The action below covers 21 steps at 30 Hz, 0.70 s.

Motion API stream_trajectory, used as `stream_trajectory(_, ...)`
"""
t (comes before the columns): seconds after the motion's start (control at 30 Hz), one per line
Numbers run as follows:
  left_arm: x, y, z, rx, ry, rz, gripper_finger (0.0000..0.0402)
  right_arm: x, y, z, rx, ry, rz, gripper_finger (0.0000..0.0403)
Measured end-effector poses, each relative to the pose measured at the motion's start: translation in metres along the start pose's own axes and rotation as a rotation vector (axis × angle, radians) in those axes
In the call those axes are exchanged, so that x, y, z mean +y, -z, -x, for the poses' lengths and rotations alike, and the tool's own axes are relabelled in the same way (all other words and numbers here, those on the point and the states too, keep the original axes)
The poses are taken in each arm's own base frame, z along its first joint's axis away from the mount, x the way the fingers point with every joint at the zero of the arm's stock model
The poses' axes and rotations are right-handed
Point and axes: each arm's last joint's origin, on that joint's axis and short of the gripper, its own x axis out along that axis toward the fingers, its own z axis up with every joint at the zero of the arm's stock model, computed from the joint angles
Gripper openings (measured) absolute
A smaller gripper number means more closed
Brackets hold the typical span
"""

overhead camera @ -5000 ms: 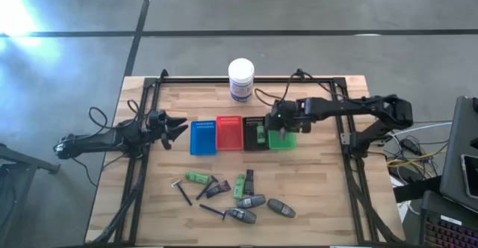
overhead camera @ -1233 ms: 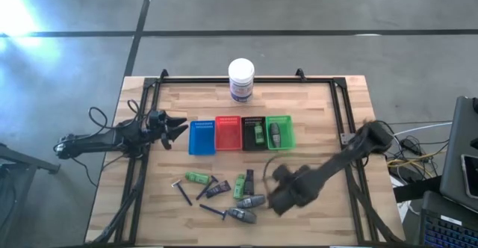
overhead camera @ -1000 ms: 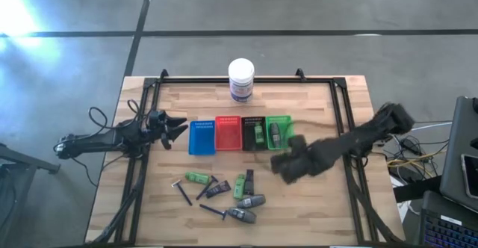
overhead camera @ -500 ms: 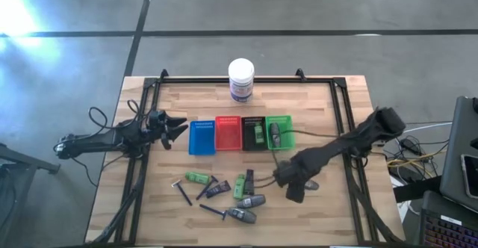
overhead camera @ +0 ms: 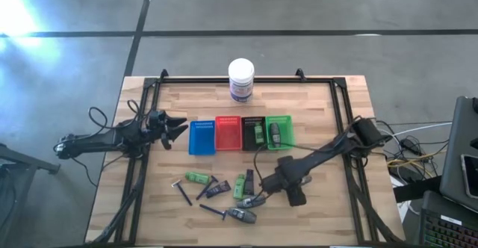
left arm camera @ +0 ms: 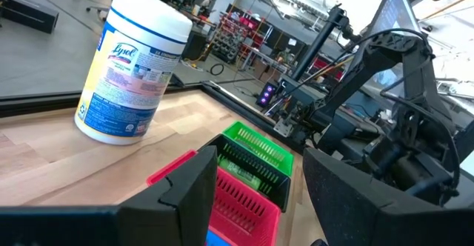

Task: Pick & Place Travel size toiletries
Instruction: Put the black deodorant into the green basket, then put the deodorant into the green basket

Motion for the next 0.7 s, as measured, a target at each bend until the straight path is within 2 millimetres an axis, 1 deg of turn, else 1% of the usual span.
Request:
stream_trajectory(0.1, 0.000, 0.000, 0.000, 0.000, 0.000, 0.000, 0.0207, 0.002, -0.001, 0.002, -0.006, 0.033, 0.004, 0.0217)
stream_trajectory(0.17, 0.000, 0.000, 0.000, -0.001, 0.000, 0.000, 0.0207, 0.006, -0.003, 0.008, -0.054, 0.071, 0.018, 0.0226)
stream_trajectory(0.2, 0.000, 0.000, 0.000, 0.000, 0.000, 0.000, 0.0207, 0.008, -0.004, 0.013, -0.085, 0.079, 0.022, 0.0233)
stream_trajectory(0.27, 0.000, 0.000, 0.000, 0.000, 0.000, 0.000, 0.0207, 0.013, 0.001, 0.027, -0.128, 0.097, 0.005, 0.0247)
stream_trajectory(0.37, 0.000, 0.000, 0.000, 0.000, 0.000, 0.000, 0.0207, 0.025, 0.004, 0.045, -0.201, 0.081, -0.031, 0.0272)
stream_trajectory(0.47, 0.000, 0.000, 0.000, -0.001, 0.000, 0.000, 0.0207, 0.034, 0.011, 0.059, -0.227, 0.054, -0.166, 0.0296)
stream_trajectory(0.5, 0.000, 0.000, 0.000, -0.001, 0.000, 0.000, 0.0207, 0.036, 0.013, 0.064, -0.239, 0.039, -0.253, 0.0303)
stream_trajectory(0.57, 0.000, 0.000, 0.000, 0.000, 0.000, 0.000, 0.0207, 0.036, 0.019, 0.071, -0.230, 0.013, -0.515, 0.0315)
stream_trajectory(0.63, 0.000, 0.000, 0.000, 0.000, 0.000, 0.000, 0.0207, 0.035, 0.024, 0.074, -0.201, -0.034, -0.851, 0.0323)
stream_trajectory(0.7, 0.000, 0.000, 0.000, 0.000, 0.000, 0.000, 0.0207, 0.032, 0.028, 0.078, -0.160, -0.120, -1.246, 0.0326)
